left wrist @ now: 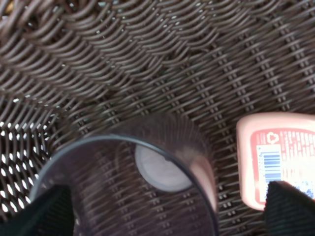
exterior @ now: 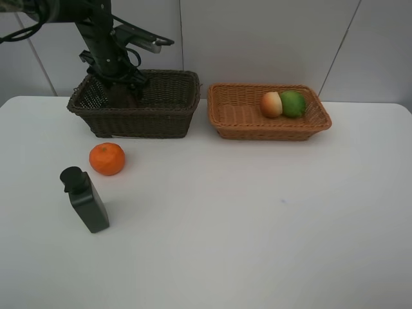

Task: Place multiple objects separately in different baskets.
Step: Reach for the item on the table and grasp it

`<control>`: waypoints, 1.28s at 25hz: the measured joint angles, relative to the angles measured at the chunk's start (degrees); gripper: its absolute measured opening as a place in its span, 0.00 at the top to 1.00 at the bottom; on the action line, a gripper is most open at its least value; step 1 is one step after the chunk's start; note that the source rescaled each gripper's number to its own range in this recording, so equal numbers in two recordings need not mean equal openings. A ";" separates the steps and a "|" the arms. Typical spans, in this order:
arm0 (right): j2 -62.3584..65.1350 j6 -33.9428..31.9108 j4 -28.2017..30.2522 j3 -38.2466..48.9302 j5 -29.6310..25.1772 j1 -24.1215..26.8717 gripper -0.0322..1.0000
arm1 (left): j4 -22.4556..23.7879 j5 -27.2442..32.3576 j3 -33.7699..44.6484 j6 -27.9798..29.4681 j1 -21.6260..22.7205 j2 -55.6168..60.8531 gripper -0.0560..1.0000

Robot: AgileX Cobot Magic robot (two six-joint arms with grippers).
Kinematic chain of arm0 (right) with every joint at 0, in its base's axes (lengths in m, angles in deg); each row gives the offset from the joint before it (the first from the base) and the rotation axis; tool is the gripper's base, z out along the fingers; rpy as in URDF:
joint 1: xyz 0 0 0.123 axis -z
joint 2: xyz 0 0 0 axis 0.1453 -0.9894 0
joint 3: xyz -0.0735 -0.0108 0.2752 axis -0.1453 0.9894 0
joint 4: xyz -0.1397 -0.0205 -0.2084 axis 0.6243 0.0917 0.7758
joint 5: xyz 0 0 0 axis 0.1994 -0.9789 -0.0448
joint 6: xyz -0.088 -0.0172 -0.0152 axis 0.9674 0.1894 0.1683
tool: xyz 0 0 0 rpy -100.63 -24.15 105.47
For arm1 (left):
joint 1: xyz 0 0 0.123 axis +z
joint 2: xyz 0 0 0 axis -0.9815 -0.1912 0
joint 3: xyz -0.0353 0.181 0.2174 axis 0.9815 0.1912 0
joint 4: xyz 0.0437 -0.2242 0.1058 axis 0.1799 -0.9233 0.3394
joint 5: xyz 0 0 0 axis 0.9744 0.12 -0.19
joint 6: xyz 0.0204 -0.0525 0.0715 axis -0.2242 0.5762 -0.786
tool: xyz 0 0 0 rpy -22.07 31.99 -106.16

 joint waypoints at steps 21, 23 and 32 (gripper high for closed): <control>0.00 0.00 0.00 0.00 0.00 0.00 0.09 | 0.94 13.30 -9.94 0.03 -4.01 3.99 0.00; 0.00 0.00 0.00 0.00 0.00 0.00 0.09 | 0.96 13.82 -9.94 0.60 -4.01 4.33 0.00; 0.00 0.00 0.00 0.00 0.00 0.00 0.09 | 1.73 15.06 -9.94 4.06 -5.32 5.00 0.00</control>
